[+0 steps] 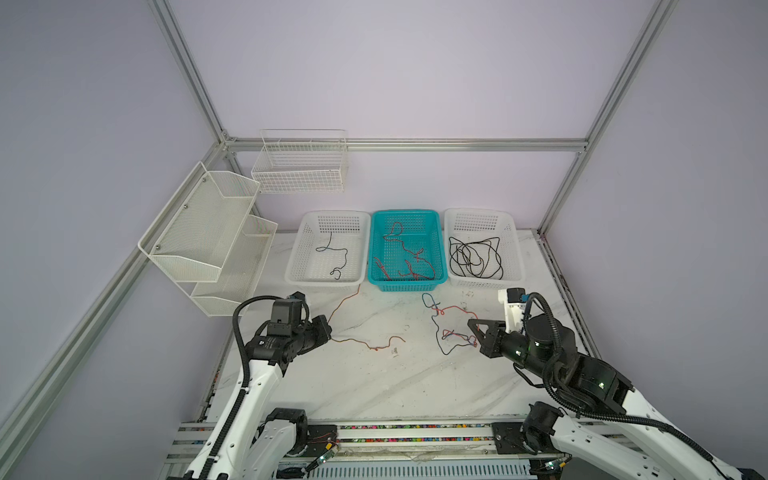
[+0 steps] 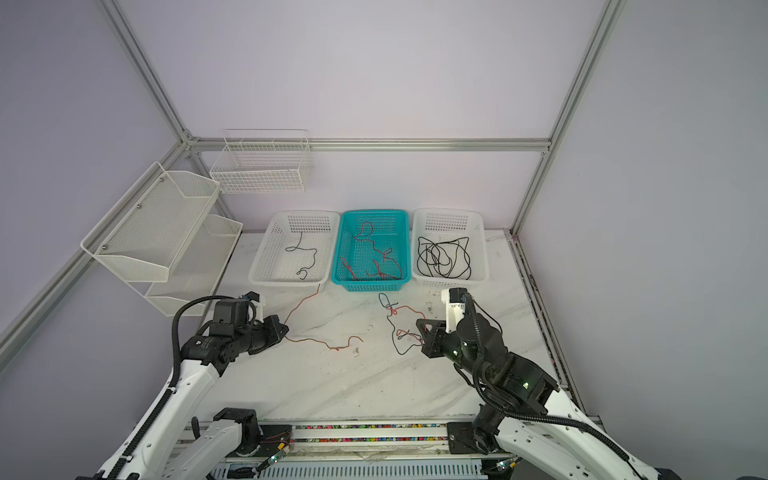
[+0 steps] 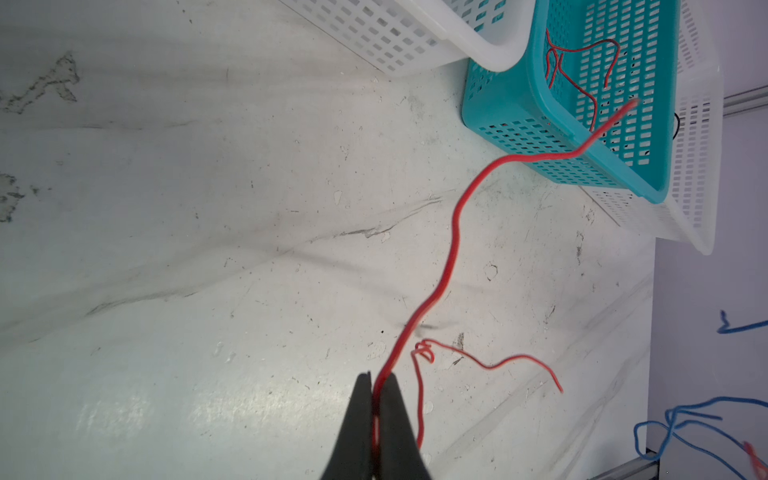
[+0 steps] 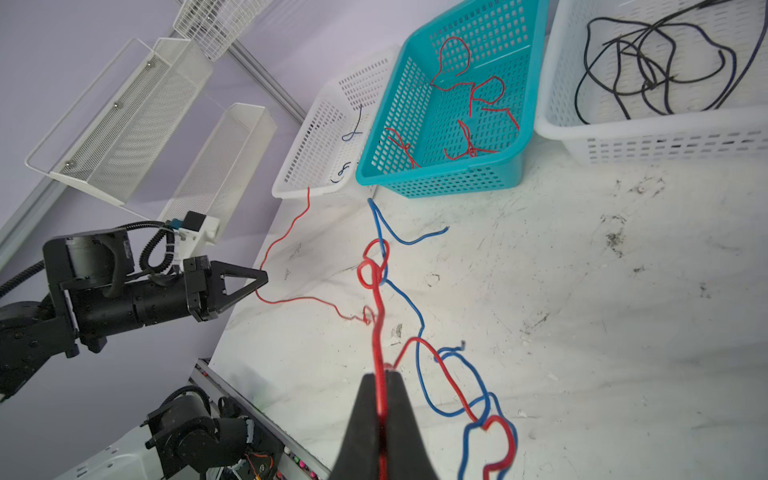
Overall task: Untangle the cables
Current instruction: 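Carry the red wire over the teal basket with the left gripper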
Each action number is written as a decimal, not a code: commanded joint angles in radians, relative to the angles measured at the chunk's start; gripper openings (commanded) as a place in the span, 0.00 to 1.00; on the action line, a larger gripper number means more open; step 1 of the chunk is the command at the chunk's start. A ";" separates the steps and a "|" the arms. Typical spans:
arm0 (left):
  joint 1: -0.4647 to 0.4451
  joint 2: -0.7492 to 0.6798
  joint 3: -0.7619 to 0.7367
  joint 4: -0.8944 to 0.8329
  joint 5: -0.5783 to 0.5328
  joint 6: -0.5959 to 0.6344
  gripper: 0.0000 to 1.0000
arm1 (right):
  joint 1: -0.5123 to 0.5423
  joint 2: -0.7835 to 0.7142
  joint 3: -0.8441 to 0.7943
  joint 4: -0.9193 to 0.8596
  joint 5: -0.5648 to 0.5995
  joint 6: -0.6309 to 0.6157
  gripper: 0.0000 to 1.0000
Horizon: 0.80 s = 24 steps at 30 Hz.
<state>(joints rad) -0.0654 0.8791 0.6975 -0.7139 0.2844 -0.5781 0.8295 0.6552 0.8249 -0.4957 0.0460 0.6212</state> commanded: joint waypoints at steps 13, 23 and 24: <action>0.006 0.082 0.416 0.036 0.061 0.100 0.00 | -0.004 0.034 -0.132 0.147 -0.011 0.010 0.00; -0.067 0.472 0.889 0.134 0.087 0.083 0.00 | -0.004 -0.025 -0.136 0.154 -0.015 0.022 0.00; -0.083 0.517 0.931 0.137 0.069 0.088 0.00 | -0.005 -0.037 -0.134 0.154 -0.018 0.022 0.00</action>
<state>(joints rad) -0.1150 1.3193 1.4765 -0.6323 0.3580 -0.5114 0.8291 0.6487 0.6952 -0.3706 0.0204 0.6304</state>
